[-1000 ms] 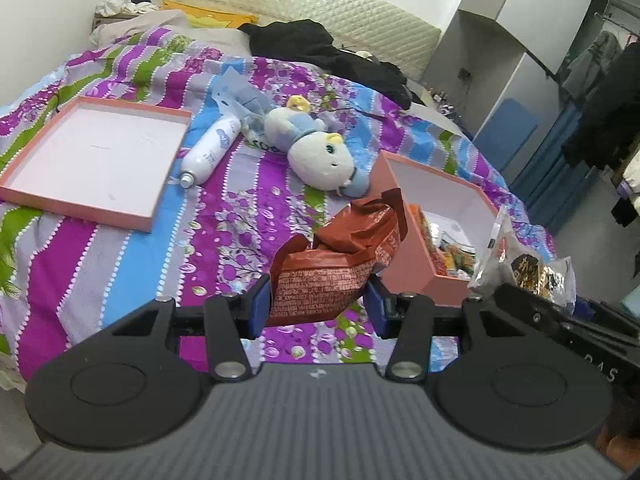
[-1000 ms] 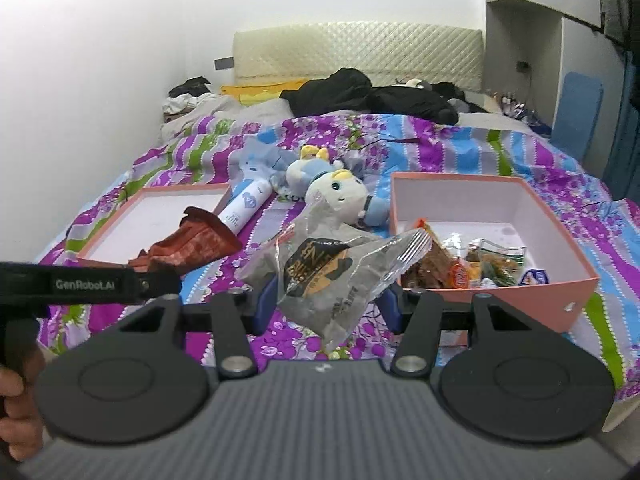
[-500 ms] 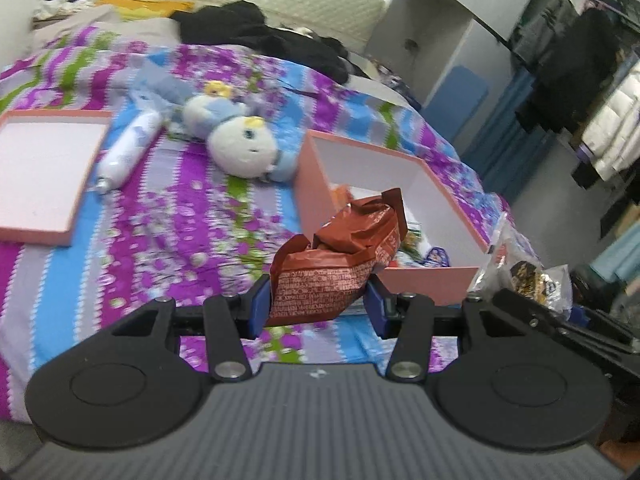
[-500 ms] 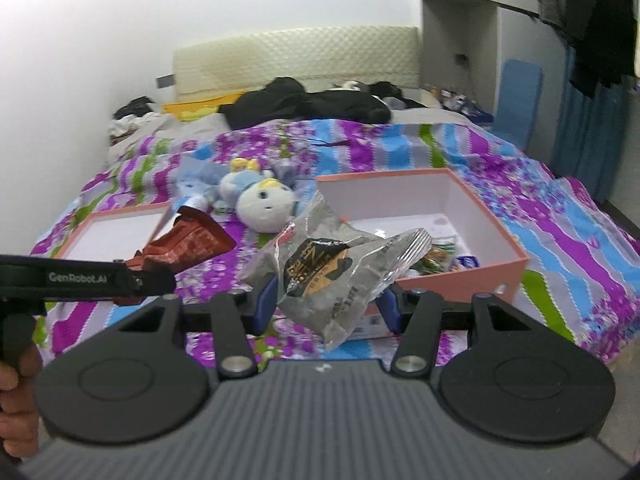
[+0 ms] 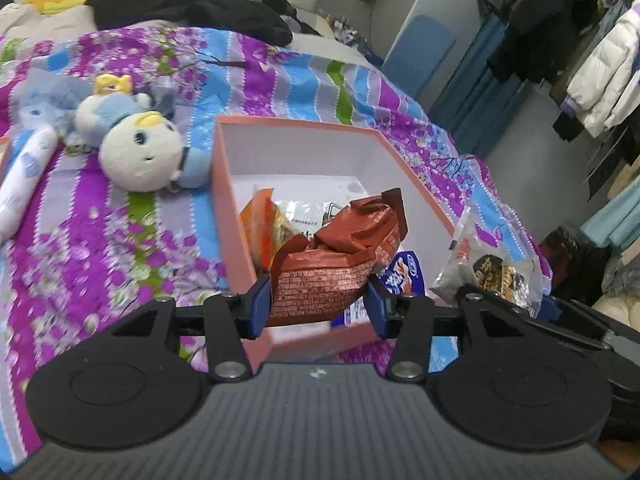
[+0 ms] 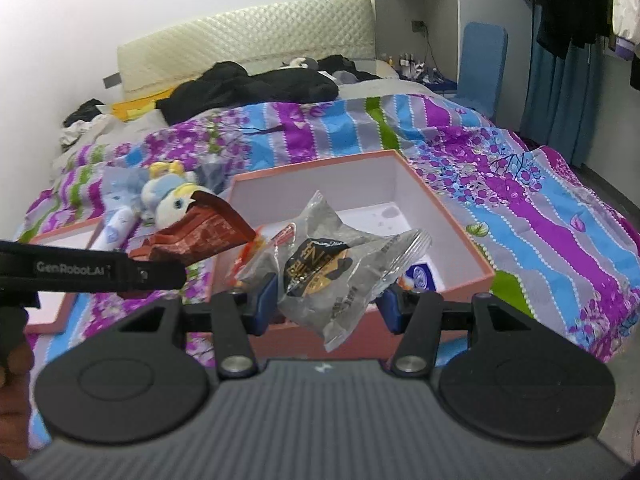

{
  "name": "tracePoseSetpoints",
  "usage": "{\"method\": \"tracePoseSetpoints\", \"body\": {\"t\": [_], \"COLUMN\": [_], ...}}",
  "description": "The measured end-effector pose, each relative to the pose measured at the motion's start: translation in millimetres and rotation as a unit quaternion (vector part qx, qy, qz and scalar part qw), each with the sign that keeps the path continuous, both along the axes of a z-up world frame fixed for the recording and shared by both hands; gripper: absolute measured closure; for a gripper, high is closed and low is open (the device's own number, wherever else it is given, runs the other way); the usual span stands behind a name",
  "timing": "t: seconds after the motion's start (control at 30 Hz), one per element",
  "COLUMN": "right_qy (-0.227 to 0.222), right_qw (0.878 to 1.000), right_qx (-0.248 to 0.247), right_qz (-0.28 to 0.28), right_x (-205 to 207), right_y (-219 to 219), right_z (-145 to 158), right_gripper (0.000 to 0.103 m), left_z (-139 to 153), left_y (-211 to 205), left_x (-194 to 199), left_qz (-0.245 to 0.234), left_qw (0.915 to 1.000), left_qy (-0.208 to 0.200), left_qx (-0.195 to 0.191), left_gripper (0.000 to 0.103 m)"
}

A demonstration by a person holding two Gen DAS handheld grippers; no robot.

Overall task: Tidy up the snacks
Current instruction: 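Lower both packets into the deep pink box and open both grippers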

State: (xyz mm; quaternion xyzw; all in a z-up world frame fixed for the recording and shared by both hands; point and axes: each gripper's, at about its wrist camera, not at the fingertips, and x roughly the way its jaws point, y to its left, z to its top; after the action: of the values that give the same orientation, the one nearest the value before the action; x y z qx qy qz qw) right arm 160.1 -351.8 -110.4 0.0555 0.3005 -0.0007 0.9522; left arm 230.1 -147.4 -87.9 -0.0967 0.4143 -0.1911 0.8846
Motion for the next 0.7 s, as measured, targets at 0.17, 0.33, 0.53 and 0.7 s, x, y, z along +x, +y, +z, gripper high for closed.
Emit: {"method": "tracePoseSetpoints", "body": {"t": [0.17, 0.33, 0.53, 0.7], "right_qy": [0.021, 0.047, 0.074, 0.094], "right_qw": [1.000, 0.999, 0.997, 0.995], "right_qx": [0.003, 0.006, 0.016, 0.027], "right_qz": [0.000, 0.004, 0.004, -0.001], "right_x": [47, 84, 111, 120], "right_y": [-18, -28, -35, -39], "right_z": [-20, -42, -65, -74], "right_gripper": [0.048, 0.048, 0.047, 0.046], "left_z": [-16, -37, -62, -70], "left_y": [-25, -45, -53, -52], "left_x": [48, 89, 117, 124], "left_qz": [-0.015, -0.023, -0.023, -0.023], "left_qw": [0.9997, 0.9989, 0.9975, 0.9968], "left_qy": [0.018, 0.037, 0.059, 0.070], "left_qx": [0.009, 0.021, 0.030, 0.032], "left_gripper": [0.048, 0.048, 0.048, 0.041]}}
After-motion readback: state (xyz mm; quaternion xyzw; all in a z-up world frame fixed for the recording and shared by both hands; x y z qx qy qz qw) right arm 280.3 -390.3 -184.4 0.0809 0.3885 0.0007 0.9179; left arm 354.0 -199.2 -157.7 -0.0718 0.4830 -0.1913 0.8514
